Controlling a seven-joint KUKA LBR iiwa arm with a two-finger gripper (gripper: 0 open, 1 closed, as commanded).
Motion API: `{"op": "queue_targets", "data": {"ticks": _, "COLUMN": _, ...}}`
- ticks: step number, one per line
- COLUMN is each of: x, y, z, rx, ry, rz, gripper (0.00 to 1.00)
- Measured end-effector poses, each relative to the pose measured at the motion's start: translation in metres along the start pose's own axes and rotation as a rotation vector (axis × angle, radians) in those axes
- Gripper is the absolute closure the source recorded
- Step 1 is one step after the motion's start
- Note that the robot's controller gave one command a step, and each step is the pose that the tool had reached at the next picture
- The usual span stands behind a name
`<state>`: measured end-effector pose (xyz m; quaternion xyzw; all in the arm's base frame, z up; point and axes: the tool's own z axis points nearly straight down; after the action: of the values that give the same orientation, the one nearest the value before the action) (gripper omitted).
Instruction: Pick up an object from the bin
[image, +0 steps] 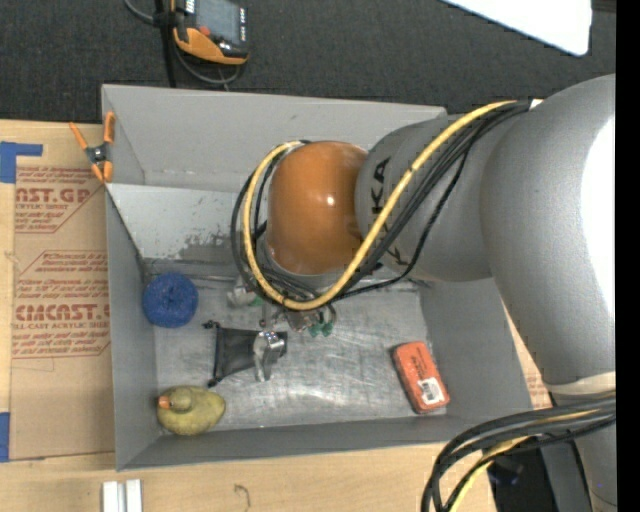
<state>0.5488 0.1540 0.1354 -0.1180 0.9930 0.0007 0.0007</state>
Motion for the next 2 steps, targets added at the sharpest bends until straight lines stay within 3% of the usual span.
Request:
{"op": "queue_targets", "data": {"ticks": 1, "x": 0.000, "y": 0.000, "z": 0.000, "rx": 0.000, "ry": 0.000, "rz": 0.000, "gripper": 0.00}}
{"op": "queue_targets", "data": {"ticks": 2, "x": -0.001, "y": -0.001, "z": 0.061, "rx": -0.002, "ry": -0.009, "rz": 0.093, "gripper": 1.00}}
